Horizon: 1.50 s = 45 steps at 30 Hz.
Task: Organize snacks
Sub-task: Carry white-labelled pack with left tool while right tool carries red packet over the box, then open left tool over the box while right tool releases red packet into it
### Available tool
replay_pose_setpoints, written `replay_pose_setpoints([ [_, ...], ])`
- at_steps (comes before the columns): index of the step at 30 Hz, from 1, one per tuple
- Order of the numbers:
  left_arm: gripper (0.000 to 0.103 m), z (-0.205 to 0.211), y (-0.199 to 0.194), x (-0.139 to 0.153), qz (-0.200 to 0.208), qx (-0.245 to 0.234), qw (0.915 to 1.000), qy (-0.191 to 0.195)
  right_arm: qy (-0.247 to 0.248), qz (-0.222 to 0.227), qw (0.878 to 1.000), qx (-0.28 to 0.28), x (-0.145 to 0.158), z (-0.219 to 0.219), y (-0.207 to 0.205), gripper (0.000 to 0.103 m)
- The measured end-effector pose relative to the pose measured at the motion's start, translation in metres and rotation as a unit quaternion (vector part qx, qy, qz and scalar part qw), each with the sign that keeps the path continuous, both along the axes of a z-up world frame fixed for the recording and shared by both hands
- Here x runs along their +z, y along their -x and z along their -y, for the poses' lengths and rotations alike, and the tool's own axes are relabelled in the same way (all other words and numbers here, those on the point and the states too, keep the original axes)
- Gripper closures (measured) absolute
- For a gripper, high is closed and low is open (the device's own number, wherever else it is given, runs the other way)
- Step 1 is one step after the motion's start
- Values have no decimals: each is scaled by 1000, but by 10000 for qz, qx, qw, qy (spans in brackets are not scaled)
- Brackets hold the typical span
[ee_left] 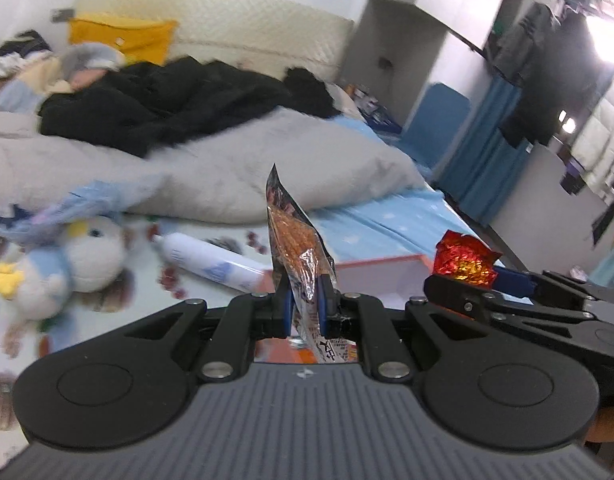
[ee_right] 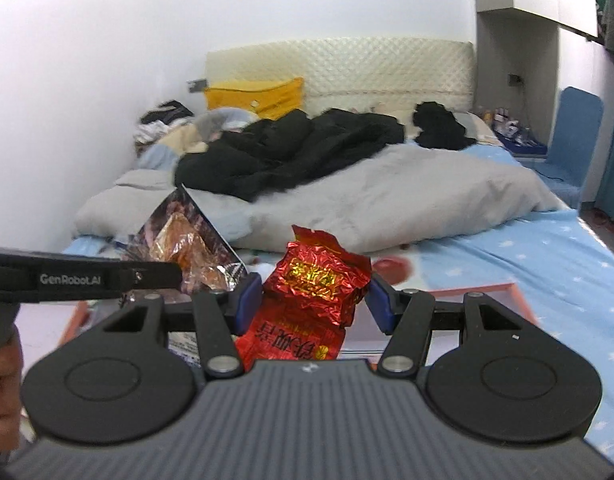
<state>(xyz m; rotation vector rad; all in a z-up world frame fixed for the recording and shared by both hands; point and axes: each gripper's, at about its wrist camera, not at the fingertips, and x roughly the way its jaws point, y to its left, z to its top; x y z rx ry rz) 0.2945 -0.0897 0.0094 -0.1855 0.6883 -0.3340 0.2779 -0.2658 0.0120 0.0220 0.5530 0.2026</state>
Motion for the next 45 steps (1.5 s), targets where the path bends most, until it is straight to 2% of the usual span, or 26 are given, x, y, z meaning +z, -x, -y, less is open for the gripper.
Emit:
replay_pose_setpoints([
  [5, 89, 44, -22, -25, -388, -364, 9986, -7, -41, -647, 9976, -229, -28, 36, -21, 44],
  [9, 89, 79, -36, -52, -721, -583, 9954, -256, -67, -1124, 9924, -501, -60, 59, -33, 44],
  [12, 88, 98, -42, -70, -860, -717, 9919, -598, -104, -1355, 9889, -593, -79, 71, -33, 44],
  [16, 88, 102, -47, -83, -1003, -789, 9898, -636, -229, -1460, 9872, -603, -88, 80, -29, 43],
  [18, 83, 103, -48, -82, -1031, -792, 9890, -704, -262, -1475, 9865, -666, -88, 84, -29, 42],
  [19, 69, 104, -48, -80, -1055, -817, 9884, -729, -275, -1478, 9862, -686, -87, 87, -32, 42],
  [20, 51, 104, -48, -77, -1038, -832, 9882, -756, -317, -1470, 9861, -700, -85, 89, -32, 40],
  [22, 42, 102, -43, -66, -794, -790, 9908, -757, -376, -1416, 9866, -724, -79, 94, -31, 35],
  [26, 42, 95, -32, -38, -598, -826, 9925, -671, -455, -1133, 9895, -775, -58, 99, -23, 34],
  [34, 40, 80, 18, 9, -119, -795, 9946, -656, -389, -430, 9950, -815, -4, 95, 34, 34],
  [38, 40, 68, 49, 21, 72, -720, 9959, -536, -315, -148, 9954, -895, 9, 90, 68, 34],
  [45, 40, 48, 102, 23, 188, -516, 9979, -339, -394, 22, 9957, -834, 11, 78, 121, 34],
])
